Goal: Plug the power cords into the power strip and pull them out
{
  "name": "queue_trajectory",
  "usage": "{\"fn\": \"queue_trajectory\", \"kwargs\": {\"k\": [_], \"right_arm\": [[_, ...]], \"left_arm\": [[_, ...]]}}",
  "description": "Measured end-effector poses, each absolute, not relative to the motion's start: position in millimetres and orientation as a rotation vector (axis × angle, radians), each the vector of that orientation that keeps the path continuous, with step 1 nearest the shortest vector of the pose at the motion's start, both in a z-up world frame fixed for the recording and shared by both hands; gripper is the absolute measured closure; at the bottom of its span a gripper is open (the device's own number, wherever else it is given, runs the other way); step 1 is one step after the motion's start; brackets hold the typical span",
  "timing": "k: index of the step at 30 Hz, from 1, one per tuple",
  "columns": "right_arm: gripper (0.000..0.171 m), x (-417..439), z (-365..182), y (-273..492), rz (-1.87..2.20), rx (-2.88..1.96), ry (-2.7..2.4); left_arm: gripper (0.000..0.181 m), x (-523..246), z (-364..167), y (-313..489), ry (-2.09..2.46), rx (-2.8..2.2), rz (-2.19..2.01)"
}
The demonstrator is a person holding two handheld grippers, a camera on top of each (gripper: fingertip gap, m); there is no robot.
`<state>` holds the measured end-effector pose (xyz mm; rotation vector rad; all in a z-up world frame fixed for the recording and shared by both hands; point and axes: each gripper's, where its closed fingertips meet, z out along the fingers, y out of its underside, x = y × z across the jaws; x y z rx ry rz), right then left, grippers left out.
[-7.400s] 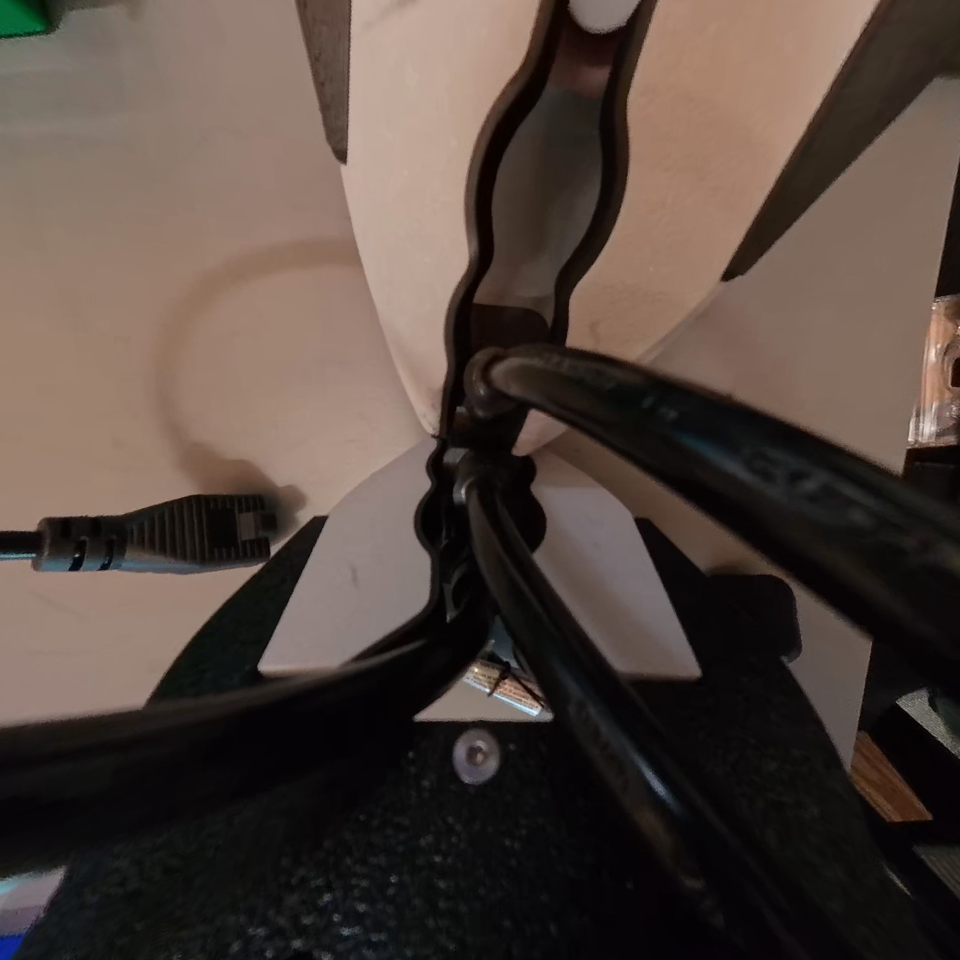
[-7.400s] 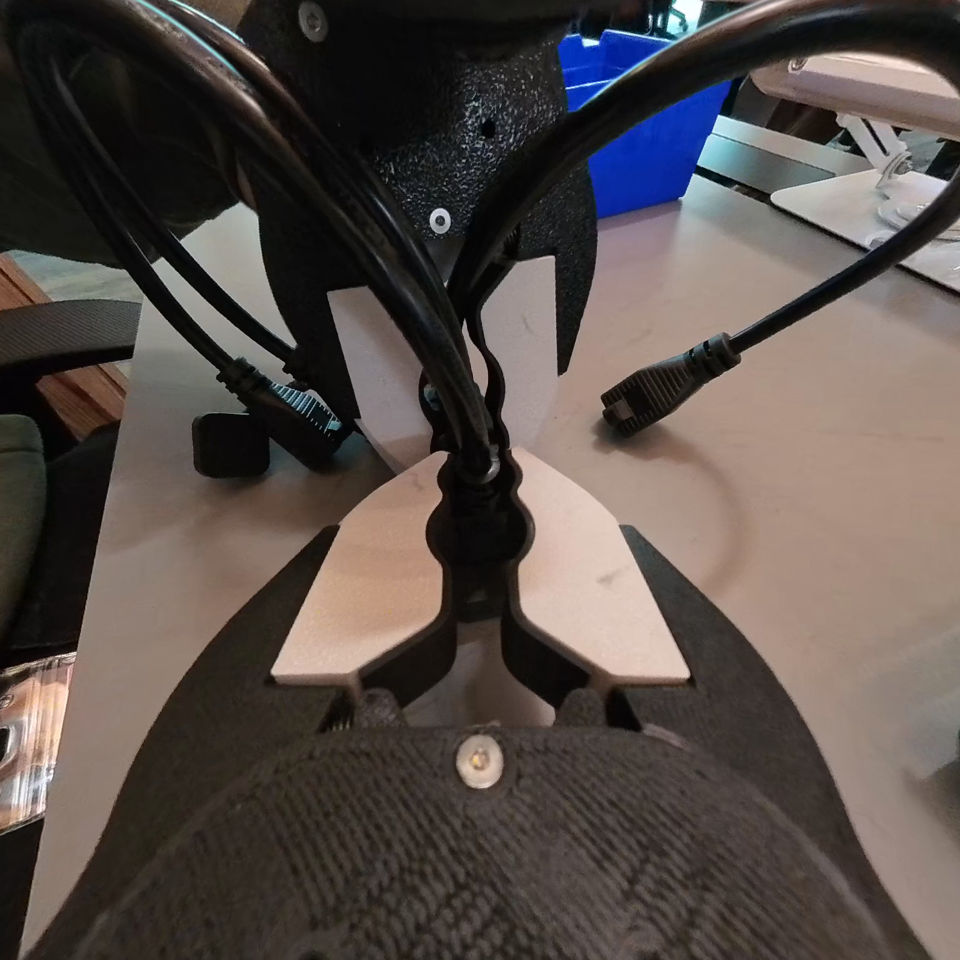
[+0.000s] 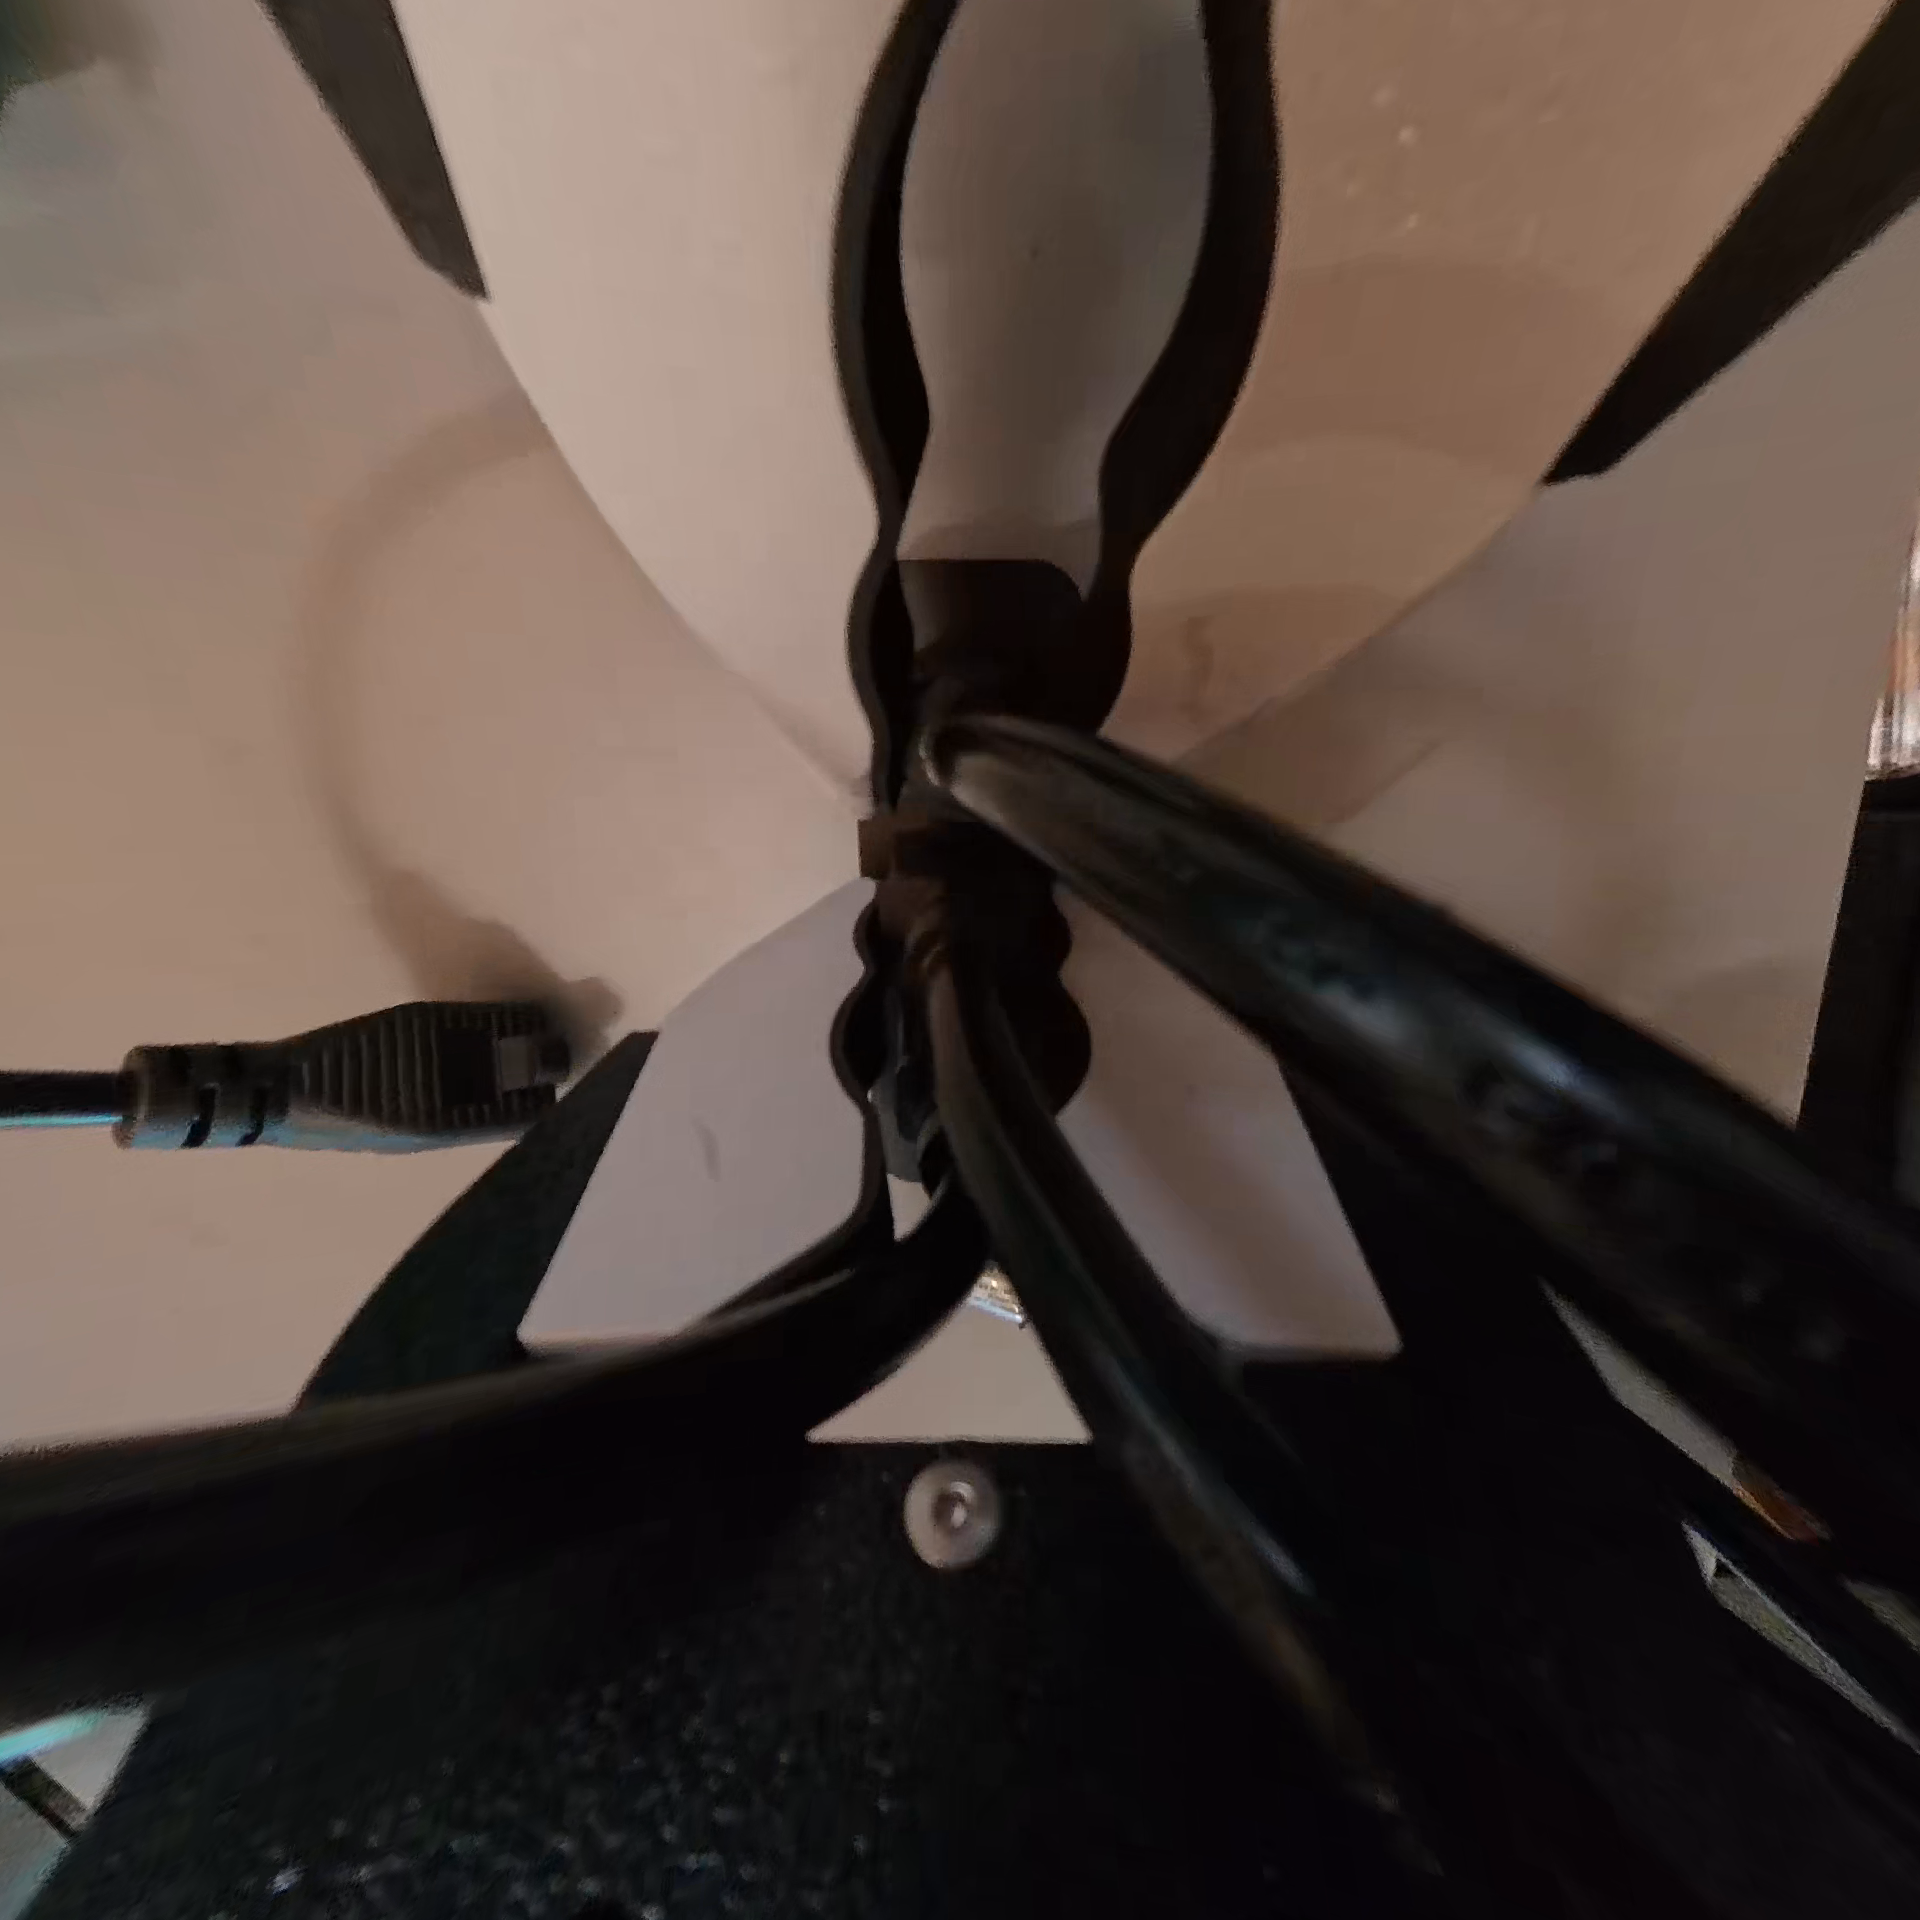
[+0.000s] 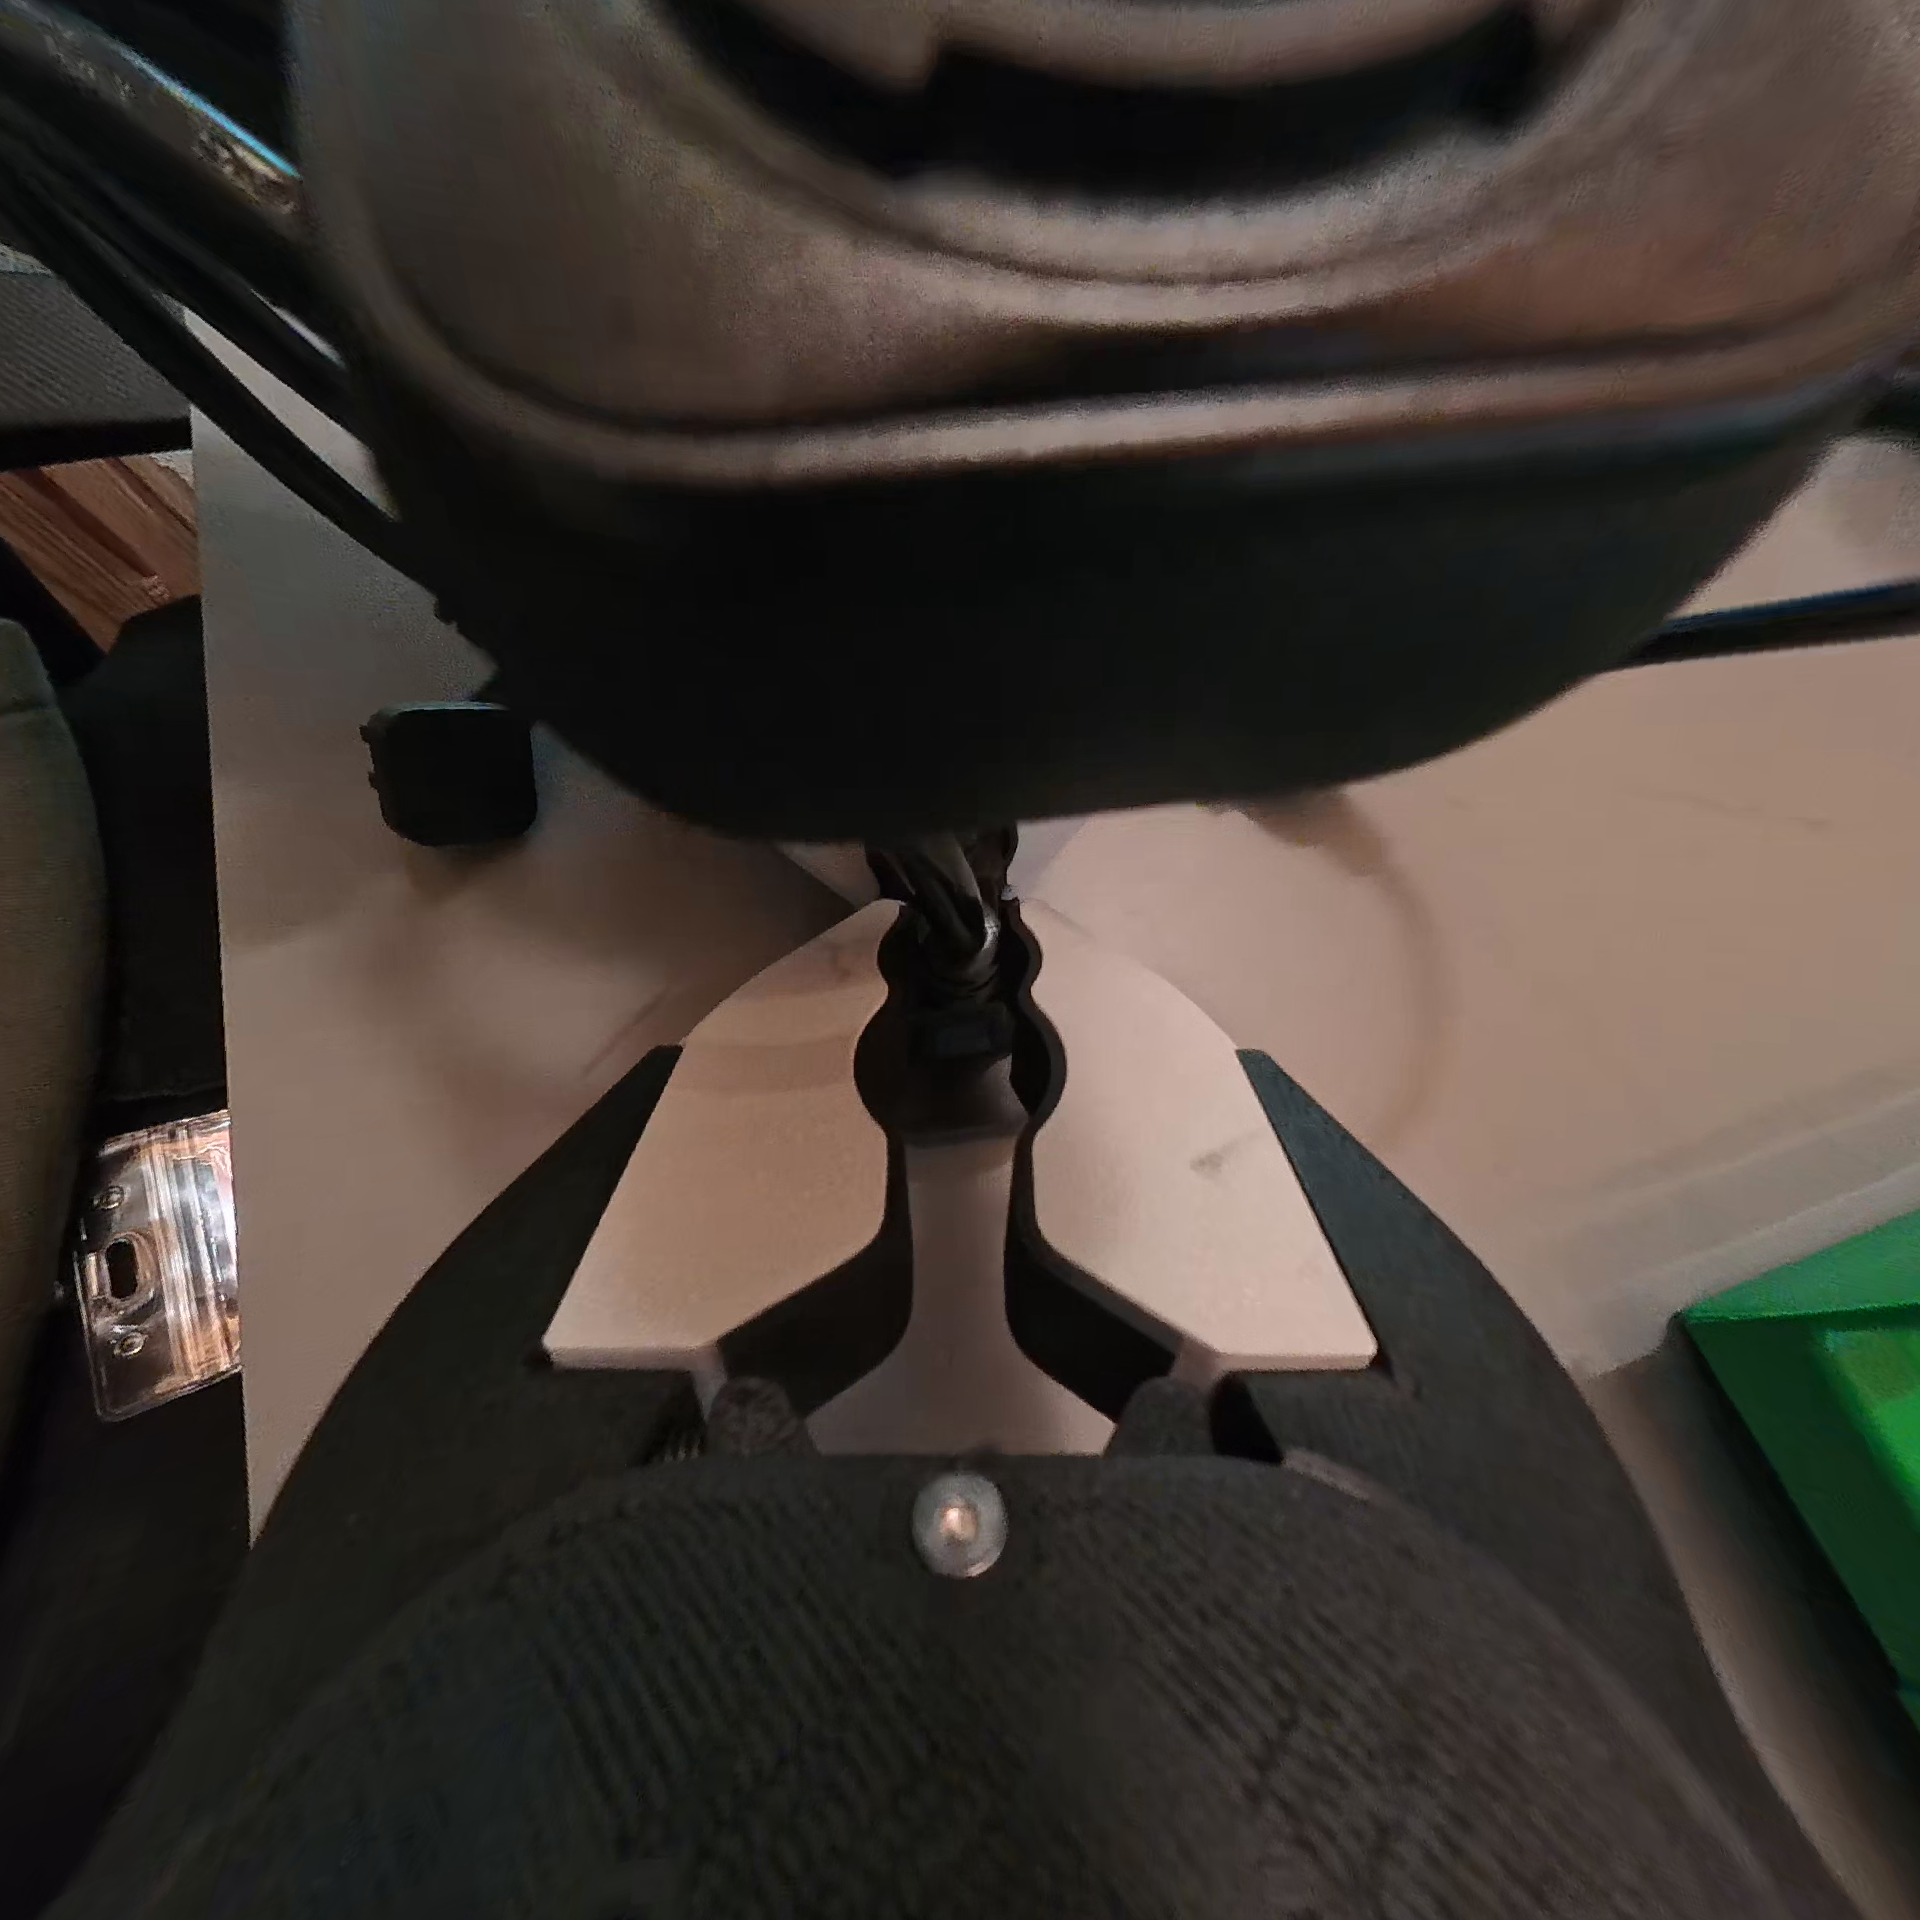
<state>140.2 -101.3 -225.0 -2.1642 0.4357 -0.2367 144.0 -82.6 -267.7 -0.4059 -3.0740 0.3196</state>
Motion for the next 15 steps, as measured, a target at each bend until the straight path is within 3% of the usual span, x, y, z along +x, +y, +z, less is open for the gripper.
{"fn": "queue_trajectory", "kwargs": {"k": [15], "right_arm": [[0.156,141.4,-229.4,-98.5,-0.228,-2.204,0.413]], "left_arm": [[0.156,143.4,-267.8,-83.2,-3.079,-0.369,0.328]]}}
